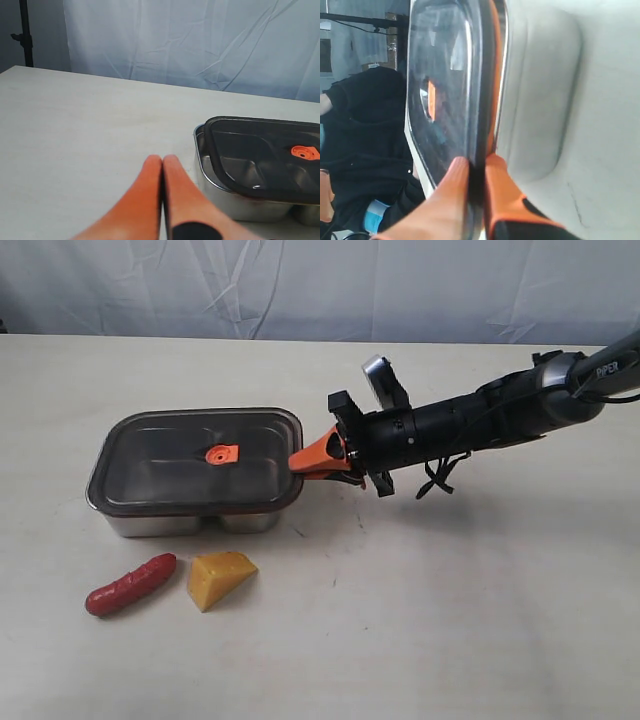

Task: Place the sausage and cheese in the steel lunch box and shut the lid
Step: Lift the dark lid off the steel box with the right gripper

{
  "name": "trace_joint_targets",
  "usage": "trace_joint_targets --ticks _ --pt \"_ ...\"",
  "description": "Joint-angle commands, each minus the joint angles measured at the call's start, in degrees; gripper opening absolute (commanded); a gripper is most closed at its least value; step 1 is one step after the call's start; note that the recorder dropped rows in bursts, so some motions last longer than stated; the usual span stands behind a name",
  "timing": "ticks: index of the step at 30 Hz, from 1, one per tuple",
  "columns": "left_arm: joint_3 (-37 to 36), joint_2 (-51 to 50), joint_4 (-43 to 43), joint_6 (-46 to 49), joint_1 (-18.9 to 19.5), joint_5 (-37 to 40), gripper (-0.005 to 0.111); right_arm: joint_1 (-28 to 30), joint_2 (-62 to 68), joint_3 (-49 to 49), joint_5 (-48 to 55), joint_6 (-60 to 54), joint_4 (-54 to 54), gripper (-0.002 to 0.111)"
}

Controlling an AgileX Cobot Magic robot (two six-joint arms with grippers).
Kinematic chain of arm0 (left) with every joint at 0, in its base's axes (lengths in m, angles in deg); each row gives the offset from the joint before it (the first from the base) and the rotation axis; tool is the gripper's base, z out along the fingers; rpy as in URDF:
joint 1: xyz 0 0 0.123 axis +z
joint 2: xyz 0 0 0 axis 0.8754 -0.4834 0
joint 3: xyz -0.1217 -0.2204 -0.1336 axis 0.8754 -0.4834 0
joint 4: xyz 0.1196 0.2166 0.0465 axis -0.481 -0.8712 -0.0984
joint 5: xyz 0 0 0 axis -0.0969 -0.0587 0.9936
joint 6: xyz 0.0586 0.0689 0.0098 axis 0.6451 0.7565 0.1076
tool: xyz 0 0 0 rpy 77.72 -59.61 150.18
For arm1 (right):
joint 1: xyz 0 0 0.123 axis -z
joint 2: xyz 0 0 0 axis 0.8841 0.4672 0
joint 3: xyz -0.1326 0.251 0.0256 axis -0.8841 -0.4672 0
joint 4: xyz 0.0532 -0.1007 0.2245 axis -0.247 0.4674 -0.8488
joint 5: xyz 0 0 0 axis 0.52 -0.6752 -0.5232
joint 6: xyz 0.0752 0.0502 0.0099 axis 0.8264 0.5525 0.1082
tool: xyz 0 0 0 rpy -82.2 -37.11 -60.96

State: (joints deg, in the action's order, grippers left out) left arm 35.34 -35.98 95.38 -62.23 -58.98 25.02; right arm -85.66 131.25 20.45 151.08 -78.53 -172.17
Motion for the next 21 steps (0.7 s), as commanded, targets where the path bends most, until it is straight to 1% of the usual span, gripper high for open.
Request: trace_joint_targets --ticks 1,5,13,16,21 --pt "-0.2 0.2 0.3 0.0 0.2 -0.1 0.0 0.2 -0.3 0.3 3.7 -1.0 -0.2 -0.001" --pt "-0.2 0.2 0.3 0.0 0.2 -0.1 0.0 0.2 -1.1 0.3 4.4 -2.4 -3.3 -0.001" --pt "-0.2 0.2 0.3 0.0 0.2 -0.1 0.0 0.2 -1.1 0.3 4.7 -3.5 -6.1 -0.001" --pt "-0.2 0.2 0.3 0.0 0.2 -0.1 0.0 0.2 -1.1 0.3 6.7 -5.5 -7.8 -0.001" --pt "-0.2 0.2 0.3 0.0 0.2 -0.1 0.0 0.2 -2.6 0.3 6.5 -7.8 -9.3 -0.001"
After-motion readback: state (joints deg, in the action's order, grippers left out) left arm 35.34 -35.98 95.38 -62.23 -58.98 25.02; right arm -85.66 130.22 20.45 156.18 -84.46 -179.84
